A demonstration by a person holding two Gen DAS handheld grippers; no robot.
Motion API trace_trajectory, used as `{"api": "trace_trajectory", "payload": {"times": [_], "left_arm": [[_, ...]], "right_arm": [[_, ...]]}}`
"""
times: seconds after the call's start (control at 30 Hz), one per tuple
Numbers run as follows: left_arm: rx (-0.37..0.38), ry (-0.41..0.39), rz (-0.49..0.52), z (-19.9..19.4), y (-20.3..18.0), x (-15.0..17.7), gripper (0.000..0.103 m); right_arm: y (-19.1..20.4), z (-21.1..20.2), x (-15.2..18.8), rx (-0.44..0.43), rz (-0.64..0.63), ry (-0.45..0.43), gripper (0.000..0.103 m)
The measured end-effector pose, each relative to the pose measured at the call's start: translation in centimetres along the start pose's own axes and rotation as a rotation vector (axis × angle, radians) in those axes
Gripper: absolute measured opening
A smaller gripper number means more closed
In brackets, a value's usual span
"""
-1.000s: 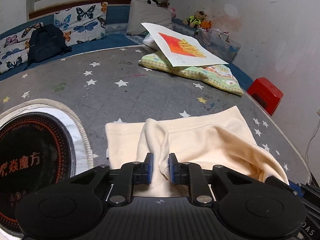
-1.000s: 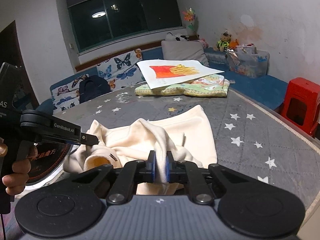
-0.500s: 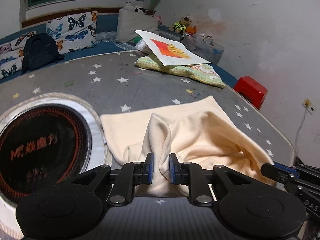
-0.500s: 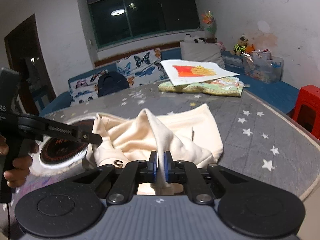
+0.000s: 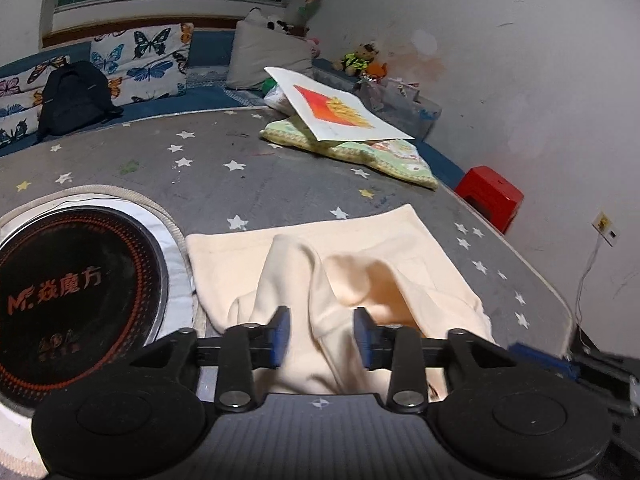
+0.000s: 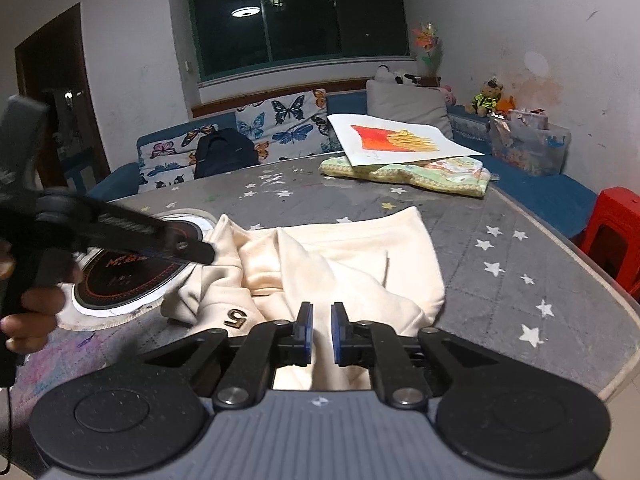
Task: Fold clothes
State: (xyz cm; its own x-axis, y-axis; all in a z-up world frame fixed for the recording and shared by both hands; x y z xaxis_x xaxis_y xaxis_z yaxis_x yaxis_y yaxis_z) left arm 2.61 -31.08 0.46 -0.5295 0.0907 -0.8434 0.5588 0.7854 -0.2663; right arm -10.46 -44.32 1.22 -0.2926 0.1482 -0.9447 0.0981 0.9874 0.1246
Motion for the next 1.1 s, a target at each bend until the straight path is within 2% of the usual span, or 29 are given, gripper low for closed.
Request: {"api": "trace_trajectory", "payload": {"times": [0.27, 0.37, 0.43, 0.47, 0.73, 0.9, 0.93, 0.97, 1.03, 1.1], "left_arm": [[0.007, 0.040, -0.001, 2.5, -0.2, 0.5, 0.039], [0.027, 0.023, 0.023, 2.5, -0.7, 0.3, 0.038], [0.028, 0.030, 0.035, 2.7, -0.7, 0.5, 0.026], [0.026, 0.033, 0.038, 2.8, -0.7, 0.6, 0.025], [0.011, 0.005, 0.054, 3.2, -0.4, -0.4, 0.026], [0.016, 0.029, 0.086, 4.3, -0.6, -0.2, 0.025], [0.012, 0.037, 0.090, 4.4, -0.4, 0.1, 0.014], [0.005, 0.045, 0.096, 4.3, -0.2, 0.3, 0.009], [-0.005, 0.051, 0.090, 3.9, 0.2, 0.8, 0.003], [0.004, 0.037, 0.074, 2.8, 0.4, 0.8, 0.003]], "right_arm": [[0.5, 0.8, 0.7, -0.003, -0.026, 0.014, 0.017], [0.5, 0.8, 0.8, -0.003, -0.029, 0.018, 0.018], [0.5, 0.9, 0.9, -0.001, -0.033, 0.021, 0.019], [0.5, 0.9, 0.9, -0.001, -0.034, 0.021, 0.020], [0.5, 0.9, 0.8, -0.005, -0.038, 0.018, 0.023], [0.6, 1.1, 0.8, -0.004, -0.039, 0.014, 0.027], [0.7, 1.1, 0.7, -0.004, -0.040, 0.013, 0.027], [0.7, 1.1, 0.7, -0.005, -0.043, 0.013, 0.028], [0.7, 1.1, 0.6, -0.006, -0.054, 0.012, 0.031], [0.7, 1.1, 0.8, -0.004, -0.066, 0.016, 0.034]]}}
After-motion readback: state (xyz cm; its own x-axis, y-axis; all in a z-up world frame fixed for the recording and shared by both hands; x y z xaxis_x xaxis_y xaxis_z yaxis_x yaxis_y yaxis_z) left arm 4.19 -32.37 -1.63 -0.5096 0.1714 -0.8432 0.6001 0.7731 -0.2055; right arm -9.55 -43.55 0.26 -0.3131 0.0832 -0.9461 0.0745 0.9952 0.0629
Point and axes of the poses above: each gripper's, at about its wrist camera, not at the fingertips, and z roughly the way its jaws point, y to its left, x to its underside, the point moved 10 cm from there along z, roughly the way its jaws point, and after that the axes turned 15 degrees about -y, right-handed, at the moved point
